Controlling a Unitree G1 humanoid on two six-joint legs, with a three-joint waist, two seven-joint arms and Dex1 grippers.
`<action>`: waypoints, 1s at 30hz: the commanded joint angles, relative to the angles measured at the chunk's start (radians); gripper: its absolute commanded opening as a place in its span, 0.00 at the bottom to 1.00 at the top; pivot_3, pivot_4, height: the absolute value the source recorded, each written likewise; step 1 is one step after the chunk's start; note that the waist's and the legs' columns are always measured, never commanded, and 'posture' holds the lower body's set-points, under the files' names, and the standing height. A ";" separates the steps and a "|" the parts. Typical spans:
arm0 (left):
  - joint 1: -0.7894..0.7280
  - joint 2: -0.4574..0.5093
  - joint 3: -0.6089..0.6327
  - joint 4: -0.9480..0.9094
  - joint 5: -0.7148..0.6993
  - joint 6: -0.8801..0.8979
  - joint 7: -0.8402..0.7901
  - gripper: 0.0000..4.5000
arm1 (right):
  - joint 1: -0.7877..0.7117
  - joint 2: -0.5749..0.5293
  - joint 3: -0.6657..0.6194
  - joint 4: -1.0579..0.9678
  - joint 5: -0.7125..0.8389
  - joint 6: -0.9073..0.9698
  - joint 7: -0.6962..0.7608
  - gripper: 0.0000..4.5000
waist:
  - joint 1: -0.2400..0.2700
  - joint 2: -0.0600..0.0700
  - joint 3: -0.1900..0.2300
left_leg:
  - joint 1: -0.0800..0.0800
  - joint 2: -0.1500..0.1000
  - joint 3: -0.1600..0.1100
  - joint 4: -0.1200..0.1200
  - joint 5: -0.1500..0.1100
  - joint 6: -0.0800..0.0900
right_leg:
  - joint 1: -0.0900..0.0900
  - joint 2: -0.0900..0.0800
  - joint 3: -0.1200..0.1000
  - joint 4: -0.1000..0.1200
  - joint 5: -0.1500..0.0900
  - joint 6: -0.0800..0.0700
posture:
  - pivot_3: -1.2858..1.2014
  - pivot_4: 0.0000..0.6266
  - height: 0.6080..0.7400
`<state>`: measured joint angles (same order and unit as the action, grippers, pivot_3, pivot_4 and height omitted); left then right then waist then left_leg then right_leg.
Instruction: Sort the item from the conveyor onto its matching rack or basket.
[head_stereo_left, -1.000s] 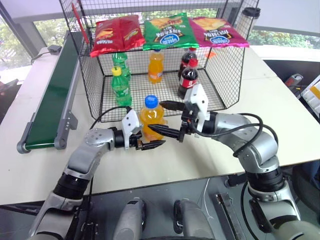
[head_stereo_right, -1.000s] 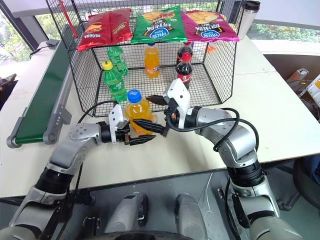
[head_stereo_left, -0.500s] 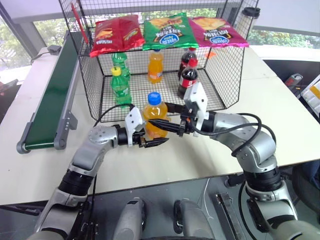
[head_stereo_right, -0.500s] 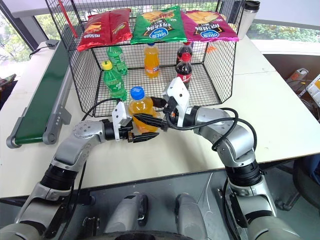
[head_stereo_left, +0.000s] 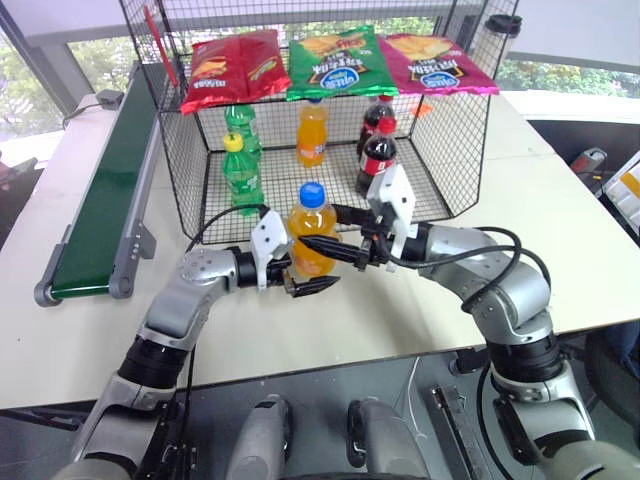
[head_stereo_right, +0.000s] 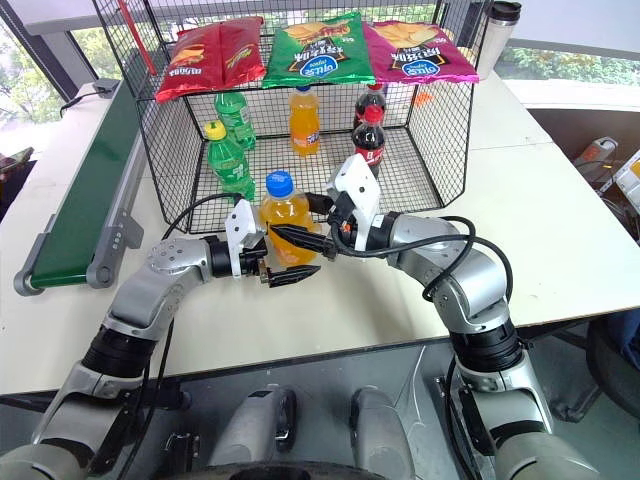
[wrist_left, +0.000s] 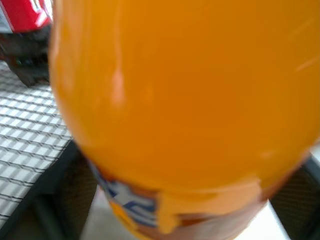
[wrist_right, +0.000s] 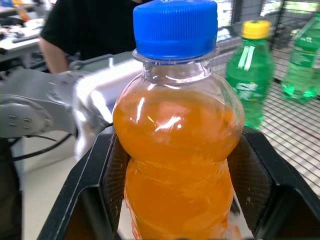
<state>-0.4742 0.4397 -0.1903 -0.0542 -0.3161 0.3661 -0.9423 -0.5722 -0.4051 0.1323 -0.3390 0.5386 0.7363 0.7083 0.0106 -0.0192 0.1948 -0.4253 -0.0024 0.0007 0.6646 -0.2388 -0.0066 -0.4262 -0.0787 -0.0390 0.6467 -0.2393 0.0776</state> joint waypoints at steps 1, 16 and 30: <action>-0.016 -0.002 0.011 -0.041 -0.017 0.004 -0.010 0.99 | -0.020 0.009 -0.017 -0.030 0.013 -0.015 -0.003 0.53 | 0.000 0.000 0.000 | 0.000 0.000 0.000 0.000 0.000 0.000 | 0.000 0.000 0.000 0.000 0.000 0.000 | 0.52 0.24 0.99; 0.073 0.118 0.138 -0.099 -0.029 0.028 0.033 0.99 | -0.044 0.014 -0.033 0.009 -0.016 -0.031 -0.039 0.53 | -0.001 0.000 0.000 | 0.000 0.000 0.000 0.000 0.000 0.000 | 0.000 0.000 0.000 0.000 0.000 0.000 | 0.52 0.24 0.99; 0.181 0.133 0.281 -0.248 -0.086 0.120 0.188 0.99 | -0.137 0.076 -0.047 0.180 -0.134 -0.131 -0.153 0.53 | -0.002 0.000 0.000 | 0.000 0.000 0.000 0.000 0.000 0.000 | 0.000 -0.001 0.000 0.000 0.000 0.000 | 0.52 0.24 0.99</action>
<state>-0.3022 0.5782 0.0541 -0.2508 -0.3832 0.4753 -0.7879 -0.6614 -0.3458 0.1286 -0.1587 0.4230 0.6632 0.5849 0.0087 -0.0188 0.1950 -0.4254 -0.0024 0.0005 0.6646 -0.2388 -0.0067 -0.4266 -0.0793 -0.0388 0.6469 -0.2393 0.0776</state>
